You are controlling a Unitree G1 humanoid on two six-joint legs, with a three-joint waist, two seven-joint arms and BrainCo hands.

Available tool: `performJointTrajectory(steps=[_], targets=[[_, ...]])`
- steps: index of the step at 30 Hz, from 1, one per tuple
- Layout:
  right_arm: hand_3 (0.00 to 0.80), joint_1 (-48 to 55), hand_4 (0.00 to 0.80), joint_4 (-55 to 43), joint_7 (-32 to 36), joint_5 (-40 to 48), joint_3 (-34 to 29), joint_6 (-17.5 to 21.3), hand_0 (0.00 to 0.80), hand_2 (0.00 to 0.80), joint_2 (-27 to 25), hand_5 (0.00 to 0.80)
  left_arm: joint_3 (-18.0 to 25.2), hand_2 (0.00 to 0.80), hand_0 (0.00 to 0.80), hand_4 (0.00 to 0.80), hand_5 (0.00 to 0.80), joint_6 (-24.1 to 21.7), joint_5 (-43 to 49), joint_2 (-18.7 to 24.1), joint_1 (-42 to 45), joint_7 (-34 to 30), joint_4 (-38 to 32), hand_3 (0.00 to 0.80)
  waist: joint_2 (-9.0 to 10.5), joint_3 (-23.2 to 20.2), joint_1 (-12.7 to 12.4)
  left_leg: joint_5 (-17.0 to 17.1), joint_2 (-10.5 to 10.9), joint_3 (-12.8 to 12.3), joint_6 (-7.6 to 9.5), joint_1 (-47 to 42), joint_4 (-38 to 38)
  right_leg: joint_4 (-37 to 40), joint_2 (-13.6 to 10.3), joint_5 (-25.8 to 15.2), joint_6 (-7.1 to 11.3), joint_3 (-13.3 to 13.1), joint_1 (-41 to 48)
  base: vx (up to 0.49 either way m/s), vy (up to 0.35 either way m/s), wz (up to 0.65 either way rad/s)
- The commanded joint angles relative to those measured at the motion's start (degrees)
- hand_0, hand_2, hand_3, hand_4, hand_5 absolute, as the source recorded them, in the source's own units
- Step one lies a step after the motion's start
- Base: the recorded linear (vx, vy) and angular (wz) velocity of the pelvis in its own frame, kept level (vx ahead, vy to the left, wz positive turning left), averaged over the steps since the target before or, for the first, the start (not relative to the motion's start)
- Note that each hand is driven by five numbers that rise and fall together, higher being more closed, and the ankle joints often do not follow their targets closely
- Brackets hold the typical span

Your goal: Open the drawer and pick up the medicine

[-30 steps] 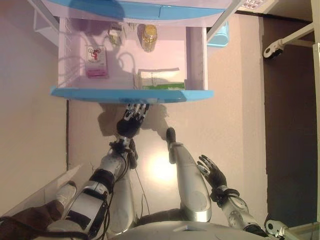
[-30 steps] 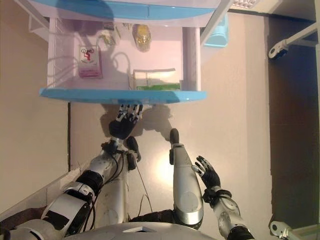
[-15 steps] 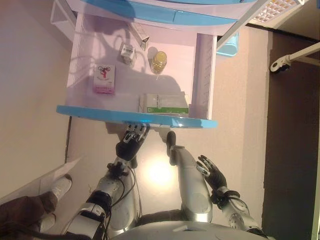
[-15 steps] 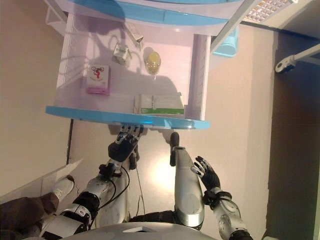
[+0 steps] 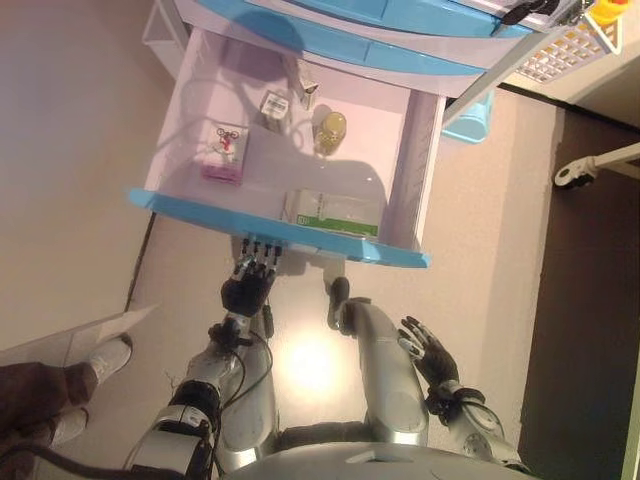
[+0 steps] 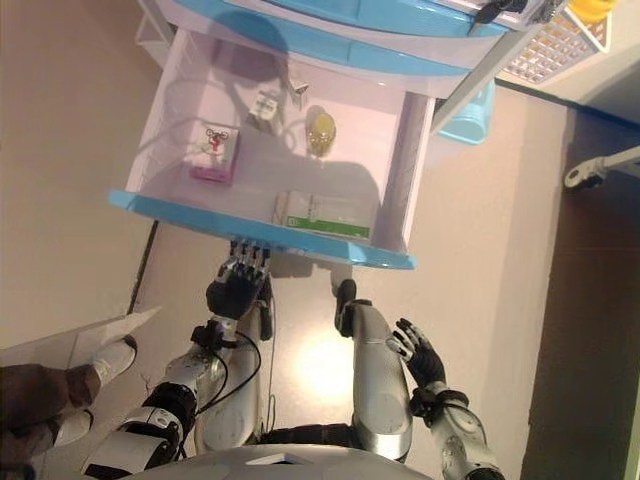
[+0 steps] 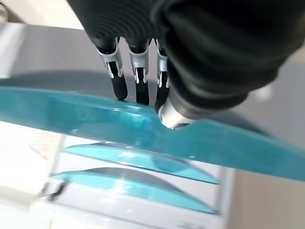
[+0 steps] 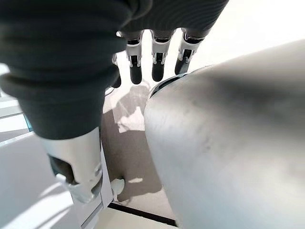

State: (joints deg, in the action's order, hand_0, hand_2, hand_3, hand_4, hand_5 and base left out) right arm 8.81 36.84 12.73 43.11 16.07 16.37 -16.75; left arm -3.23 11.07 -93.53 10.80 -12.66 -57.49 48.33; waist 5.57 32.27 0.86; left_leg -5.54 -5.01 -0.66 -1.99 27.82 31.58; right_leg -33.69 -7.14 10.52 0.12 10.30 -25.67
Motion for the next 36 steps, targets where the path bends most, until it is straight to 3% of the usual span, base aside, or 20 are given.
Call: performJointTrajectory(steps=[1,2,6,11,16,20,25,28,31,32,36], targets=[[0.000,4.31,0.000,-2.32,1.54,-0.77,-1.57,2.62,0.000,0.000,1.04,0.000,1.52,0.298,0.298,0.298,0.298,2.41,-4.19,-0.29,15.80,2.43,1.42,0.298,-0.42,-2.51,-2.73,-1.19,2.67,-1.68,5.34,-3.80,-5.17,-8.12,-1.86,-3.14,2.82,1.66,-1.39,0.020,-0.007,0.05],[0.000,4.44,0.000,-2.00,1.79,-0.73,-1.94,3.01,0.000,0.000,1.13,0.000,1.95,0.000,0.000,0.000,0.000,2.91,-3.87,-0.37,16.48,4.18,1.90,0.000,-0.57,-2.51,-2.91,-1.14,2.80,-1.57,5.27,-3.83,-5.18,-7.90,-1.91,-2.83,2.68,1.74,-1.24,0.016,-0.006,0.05],[0.000,4.76,0.000,-1.30,2.06,-0.32,-3.24,4.09,0.000,0.000,1.29,0.000,2.52,0.000,0.000,0.000,0.000,5.13,-0.58,-0.85,18.09,12.38,3.49,0.000,-1.14,-2.51,-3.35,-0.89,3.32,-1.25,5.12,-3.89,-5.27,-7.42,-2.31,-2.33,2.51,2.15,-0.85,0.007,-0.002,0.08],[0.000,4.26,0.000,-0.52,1.29,-0.32,-4.49,5.00,0.000,0.000,1.29,0.000,4.38,0.000,0.000,0.000,0.000,8.35,2.41,-1.12,17.25,31.96,10.89,0.000,-2.05,-2.91,-3.23,-0.63,4.06,-1.09,5.00,-4.24,-4.87,-7.36,-3.15,-1.56,2.30,2.52,-0.22,0.009,0.040,0.16],[0.000,4.99,0.000,-1.50,0.89,-1.28,-5.21,5.01,0.000,0.000,0.94,0.000,8.21,0.000,0.000,0.000,0.000,9.28,7.67,-1.28,16.87,40.39,17.26,0.000,-2.37,-3.81,-2.50,-0.81,4.24,-1.46,4.85,-5.04,-4.22,-7.77,-3.63,-0.88,2.04,2.12,0.31,0.047,0.063,0.09],[0.000,6.25,0.000,-2.32,1.27,-1.28,-5.67,4.70,0.000,0.000,0.19,0.000,8.03,0.000,0.000,0.000,0.000,9.53,10.78,-0.83,17.27,39.24,17.73,0.000,-2.18,-3.97,-1.91,-1.26,3.78,-2.10,4.98,-5.64,-3.52,-8.37,-3.87,-1.40,2.32,1.71,0.32,0.042,0.038,0.00],[0.000,7.37,0.000,-4.94,0.18,-2.48,-6.90,8.97,0.000,0.000,-0.79,0.000,6.53,0.000,0.000,0.000,0.000,6.34,13.44,-0.24,19.09,36.50,14.91,0.000,-2.19,-3.53,-1.53,-0.60,3.37,-2.44,4.83,-6.93,-5.09,-7.18,-3.74,-3.93,3.73,1.02,0.57,0.006,0.002,0.00],[0.000,8.78,0.000,-12.10,-1.37,-0.39,-9.58,10.67,0.000,0.000,-2.90,0.000,5.25,0.000,0.000,0.000,0.000,5.00,15.77,0.62,21.84,35.87,10.86,0.000,-2.13,-3.39,-1.14,-0.16,3.23,-2.54,4.67,-7.82,-6.59,-5.11,-3.69,-5.55,4.67,0.53,1.07,0.002,-0.010,-0.01],[0.000,9.85,0.000,-20.53,-6.63,-2.40,-14.67,13.81,0.000,0.000,-5.10,0.000,2.90,0.000,0.000,0.000,0.000,2.61,19.52,1.42,25.28,33.37,8.33,0.000,-2.20,-3.92,-0.63,0.39,3.17,-2.77,4.70,-9.02,-8.68,-2.16,-3.43,-7.01,5.65,-0.04,2.13,0.016,-0.034,-0.03],[0.000,9.61,0.000,-22.66,-11.91,-6.88,-16.53,14.66,0.000,0.000,-6.06,0.000,2.33,0.000,0.000,0.000,0.000,2.02,19.98,1.50,26.12,33.01,7.94,0.000,-2.29,-4.16,-0.49,0.56,3.21,-2.87,4.63,-9.72,-9.61,-0.55,-3.43,-7.20,5.89,-0.06,3.01,0.030,-0.020,-0.11],[0.000,9.81,0.000,-30.00,-19.26,-14.82,-21.57,17.22,0.000,0.000,-9.25,0.000,2.70,0.000,0.000,0.000,0.000,1.26,20.80,2.04,28.58,31.89,6.85,0.000,-2.49,-4.80,-0.37,0.68,3.26,-3.08,4.38,-11.52,-11.35,2.54,-3.85,-7.73,6.59,0.18,5.23,0.019,-0.004,-0.05]])
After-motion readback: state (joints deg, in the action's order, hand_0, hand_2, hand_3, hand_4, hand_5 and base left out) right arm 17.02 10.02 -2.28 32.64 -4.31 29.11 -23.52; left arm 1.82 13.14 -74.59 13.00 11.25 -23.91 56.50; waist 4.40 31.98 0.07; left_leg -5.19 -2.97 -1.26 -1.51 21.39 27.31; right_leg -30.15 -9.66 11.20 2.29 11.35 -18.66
